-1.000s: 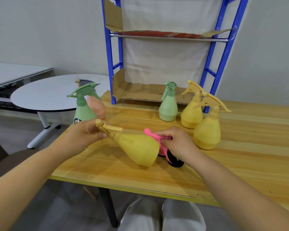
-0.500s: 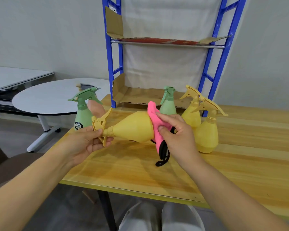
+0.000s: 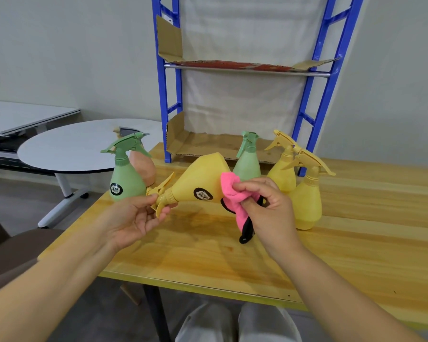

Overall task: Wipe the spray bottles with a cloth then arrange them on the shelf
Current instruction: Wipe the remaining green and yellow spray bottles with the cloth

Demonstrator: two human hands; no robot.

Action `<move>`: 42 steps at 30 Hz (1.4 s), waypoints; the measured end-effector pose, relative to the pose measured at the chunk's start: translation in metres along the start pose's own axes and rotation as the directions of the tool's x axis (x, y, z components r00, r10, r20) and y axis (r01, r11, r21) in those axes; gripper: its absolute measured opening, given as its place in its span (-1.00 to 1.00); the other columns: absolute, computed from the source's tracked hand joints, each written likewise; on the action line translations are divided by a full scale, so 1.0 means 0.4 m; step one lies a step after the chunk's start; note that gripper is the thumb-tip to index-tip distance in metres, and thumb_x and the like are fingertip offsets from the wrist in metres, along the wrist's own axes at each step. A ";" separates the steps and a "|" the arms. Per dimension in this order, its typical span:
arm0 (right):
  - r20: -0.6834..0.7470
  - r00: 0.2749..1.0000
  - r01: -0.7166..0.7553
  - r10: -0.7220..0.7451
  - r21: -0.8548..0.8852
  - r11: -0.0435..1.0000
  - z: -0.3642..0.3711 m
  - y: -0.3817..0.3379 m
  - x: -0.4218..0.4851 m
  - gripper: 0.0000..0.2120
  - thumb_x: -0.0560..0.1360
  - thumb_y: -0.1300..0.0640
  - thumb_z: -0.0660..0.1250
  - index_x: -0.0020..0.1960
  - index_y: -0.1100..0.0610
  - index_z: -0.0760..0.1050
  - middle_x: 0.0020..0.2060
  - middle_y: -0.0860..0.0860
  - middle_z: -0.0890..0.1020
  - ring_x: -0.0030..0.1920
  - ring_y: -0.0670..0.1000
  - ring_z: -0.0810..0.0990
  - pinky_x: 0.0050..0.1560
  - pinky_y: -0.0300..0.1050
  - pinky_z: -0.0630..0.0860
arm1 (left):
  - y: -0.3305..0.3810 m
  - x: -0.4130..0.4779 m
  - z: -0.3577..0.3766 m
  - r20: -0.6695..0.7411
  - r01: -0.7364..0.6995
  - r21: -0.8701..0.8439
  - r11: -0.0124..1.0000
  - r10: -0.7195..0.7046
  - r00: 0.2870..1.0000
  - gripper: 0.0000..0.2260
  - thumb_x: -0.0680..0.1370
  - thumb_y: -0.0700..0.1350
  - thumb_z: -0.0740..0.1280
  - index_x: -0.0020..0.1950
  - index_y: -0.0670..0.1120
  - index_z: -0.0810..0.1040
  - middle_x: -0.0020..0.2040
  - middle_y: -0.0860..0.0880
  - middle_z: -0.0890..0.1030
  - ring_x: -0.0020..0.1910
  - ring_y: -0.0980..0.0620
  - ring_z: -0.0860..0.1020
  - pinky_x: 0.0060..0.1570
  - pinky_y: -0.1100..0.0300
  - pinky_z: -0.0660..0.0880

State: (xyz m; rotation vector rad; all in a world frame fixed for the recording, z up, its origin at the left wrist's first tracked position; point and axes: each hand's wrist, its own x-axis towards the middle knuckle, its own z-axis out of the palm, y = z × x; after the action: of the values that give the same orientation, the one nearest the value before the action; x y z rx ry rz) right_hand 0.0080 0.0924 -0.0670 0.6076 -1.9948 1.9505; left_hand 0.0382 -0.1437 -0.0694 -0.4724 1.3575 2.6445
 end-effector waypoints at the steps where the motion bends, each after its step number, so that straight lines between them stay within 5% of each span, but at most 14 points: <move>1: -0.003 1.000 -0.011 0.011 0.006 1.000 -0.001 0.002 0.003 -0.66 0.38 0.44 0.38 -0.19 -0.02 0.65 -0.09 0.03 0.57 -0.07 -0.18 0.53 -0.06 -0.41 0.45 | 0.003 -0.002 0.000 -0.004 0.004 -0.001 1.000 -0.004 1.000 -0.84 0.57 -0.24 0.17 0.06 -0.28 0.47 -0.20 -0.30 0.66 -0.48 0.03 0.61 -0.49 0.25 0.57; 10: 0.001 0.989 -0.151 0.151 0.085 0.985 -0.009 0.024 0.034 -0.57 0.45 0.40 0.33 -0.09 -0.15 0.66 0.01 -0.04 0.63 0.13 0.07 0.56 0.08 0.10 0.56 | -0.005 -0.010 0.002 -0.047 0.020 0.083 0.996 -0.016 0.999 -0.87 0.57 -0.26 0.18 0.02 -0.30 0.47 -0.27 -0.30 0.65 -0.50 0.00 0.61 -0.52 0.24 0.57; 15: 0.008 0.996 -0.090 0.089 0.030 0.996 0.000 -0.006 0.038 -0.56 0.44 0.41 0.33 -0.07 -0.16 0.65 -0.07 -0.12 0.61 0.06 -0.13 0.55 0.19 -0.15 0.48 | -0.004 -0.006 0.006 -0.100 0.007 0.046 0.999 -0.003 0.995 -0.87 0.55 -0.29 0.22 0.06 -0.31 0.46 -0.24 -0.28 0.66 -0.33 -0.15 0.67 -0.48 0.19 0.60; 19: 0.023 0.994 -0.108 0.108 0.019 0.994 0.001 0.006 0.016 -0.55 0.44 0.40 0.34 -0.06 -0.19 0.64 -0.11 -0.17 0.59 0.05 -0.17 0.53 0.20 -0.08 0.49 | -0.004 -0.008 0.006 -0.139 0.007 -0.004 1.000 -0.007 0.990 -0.90 0.54 -0.30 0.22 0.02 -0.30 0.47 -0.27 -0.28 0.66 -0.34 -0.20 0.67 -0.49 0.20 0.59; 21: 0.003 0.993 -0.115 0.115 0.050 0.992 -0.001 0.012 0.005 -0.58 0.44 0.40 0.35 -0.03 -0.14 0.65 -0.05 -0.11 0.58 0.07 -0.13 0.53 0.14 -0.05 0.54 | -0.008 -0.011 0.008 -0.148 0.019 -0.028 0.999 -0.023 0.989 -0.90 0.52 -0.31 0.24 0.00 -0.32 0.48 -0.28 -0.29 0.65 -0.33 -0.22 0.66 -0.47 0.20 0.59; 24: -0.096 0.989 -0.102 0.111 0.091 0.991 0.004 0.011 -0.006 -0.59 0.42 0.43 0.34 -0.03 -0.08 0.64 0.03 0.02 0.59 0.05 -0.17 0.55 0.07 -0.26 0.55 | -0.010 -0.013 0.022 -0.137 0.014 -0.082 0.997 -0.025 0.990 -0.88 0.49 -0.31 0.26 -0.02 -0.33 0.49 -0.18 -0.30 0.64 -0.31 -0.22 0.67 -0.38 0.17 0.60; 30: -0.153 0.978 -0.129 0.146 0.114 0.985 0.023 0.007 -0.020 -0.62 0.43 0.42 0.34 0.06 -0.02 0.55 -0.02 -0.04 0.62 -0.06 -0.21 0.58 -0.14 -0.40 0.51 | -0.014 -0.007 0.052 -0.116 -0.043 -0.096 0.994 0.031 0.993 -0.89 0.56 -0.30 0.22 0.06 -0.30 0.45 -0.08 -0.28 0.60 -0.29 -0.18 0.67 -0.33 0.14 0.62; 37: -0.112 0.992 -0.065 0.062 -0.030 0.997 0.036 -0.001 -0.038 -0.63 0.40 0.38 0.38 0.01 -0.07 0.59 -0.01 -0.05 0.60 -0.04 -0.20 0.55 0.01 -0.29 0.53 | -0.034 -0.003 0.055 -0.093 -0.284 0.226 0.932 0.311 0.946 -0.87 0.57 -0.26 0.23 0.10 -0.24 0.48 -0.09 -0.19 0.63 -0.22 -0.05 0.65 -0.19 0.14 0.64; 42: -0.049 0.998 0.028 -0.044 -0.295 0.955 0.042 -0.010 -0.016 -0.66 0.44 0.29 0.38 0.14 -0.02 0.59 -0.10 -0.19 0.49 -0.01 -0.23 0.48 0.02 -0.43 0.43 | -0.041 -0.019 0.075 -0.013 -0.384 0.433 0.815 0.432 0.902 -0.88 0.54 -0.24 0.29 0.07 -0.18 0.53 -0.09 -0.16 0.66 -0.21 -0.02 0.67 -0.20 0.24 0.62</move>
State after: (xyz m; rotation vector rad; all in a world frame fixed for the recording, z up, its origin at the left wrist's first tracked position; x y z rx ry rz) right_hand 0.0169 0.0763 -0.0673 0.5045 -2.1656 1.5856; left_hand 0.0431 -0.1098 -0.0631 -0.2953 2.2230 2.5230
